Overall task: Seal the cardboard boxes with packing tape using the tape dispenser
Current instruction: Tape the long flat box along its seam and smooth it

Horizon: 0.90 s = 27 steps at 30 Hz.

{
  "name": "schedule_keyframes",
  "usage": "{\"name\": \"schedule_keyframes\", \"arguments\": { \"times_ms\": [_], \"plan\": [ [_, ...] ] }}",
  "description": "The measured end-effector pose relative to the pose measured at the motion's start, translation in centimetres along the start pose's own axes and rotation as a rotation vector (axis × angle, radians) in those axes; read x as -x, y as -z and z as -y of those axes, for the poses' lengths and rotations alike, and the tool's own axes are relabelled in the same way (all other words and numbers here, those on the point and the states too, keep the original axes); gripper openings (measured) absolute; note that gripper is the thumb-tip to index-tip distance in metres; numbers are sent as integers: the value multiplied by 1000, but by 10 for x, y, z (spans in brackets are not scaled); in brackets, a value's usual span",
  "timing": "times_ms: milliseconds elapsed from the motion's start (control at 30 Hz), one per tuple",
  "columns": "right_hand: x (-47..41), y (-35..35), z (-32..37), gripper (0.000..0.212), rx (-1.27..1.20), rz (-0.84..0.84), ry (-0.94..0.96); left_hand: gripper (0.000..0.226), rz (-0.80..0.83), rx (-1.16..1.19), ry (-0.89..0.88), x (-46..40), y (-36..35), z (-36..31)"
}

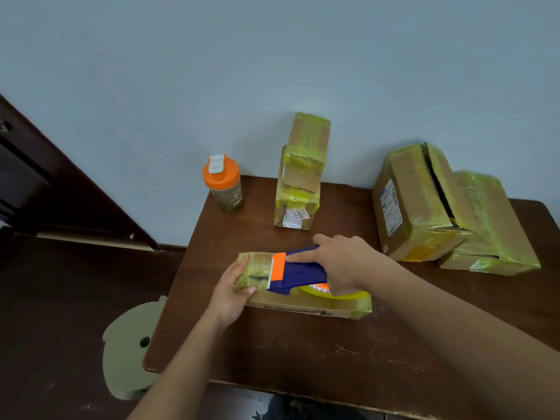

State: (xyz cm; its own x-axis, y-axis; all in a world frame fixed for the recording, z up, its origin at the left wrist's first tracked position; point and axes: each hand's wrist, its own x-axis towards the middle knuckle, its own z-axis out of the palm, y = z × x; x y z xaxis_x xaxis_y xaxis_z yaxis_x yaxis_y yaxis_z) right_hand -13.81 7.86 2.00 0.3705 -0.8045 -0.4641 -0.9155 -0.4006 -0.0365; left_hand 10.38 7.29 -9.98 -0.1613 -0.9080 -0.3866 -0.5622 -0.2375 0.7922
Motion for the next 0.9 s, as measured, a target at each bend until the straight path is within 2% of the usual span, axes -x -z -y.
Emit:
{"name": "schedule_keyframes", "arguments": {
  "times_ms": [133,233,300,367,433,500,700,900],
  "plan": [
    [12,-1,-4,87,11,-17,-10,76,58,-94,7,-12,13,-3],
    [15,-4,-2,87,30,-36,-15,77,27,-108,40,-12,6,-8],
    [14,-6,3,86,42,-46,-10,79,-62,-77,36,-6,-1,-9],
    [15,-8,6,85,47,-57,-15,76,-219,46,79,4,-8,-8],
    [14,-8,8,84,58,-59,-19,68,-381,201,221,16,-16,-9],
    [11,-8,11,83,74,-52,-15,59,-457,289,341,23,-28,-10],
    [3,-11,23,81,112,-38,-23,53,-433,567,586,10,-39,-30],
    [4,-11,21,81,112,-40,-62,39,-439,549,558,4,-39,-35]
  ]
}}
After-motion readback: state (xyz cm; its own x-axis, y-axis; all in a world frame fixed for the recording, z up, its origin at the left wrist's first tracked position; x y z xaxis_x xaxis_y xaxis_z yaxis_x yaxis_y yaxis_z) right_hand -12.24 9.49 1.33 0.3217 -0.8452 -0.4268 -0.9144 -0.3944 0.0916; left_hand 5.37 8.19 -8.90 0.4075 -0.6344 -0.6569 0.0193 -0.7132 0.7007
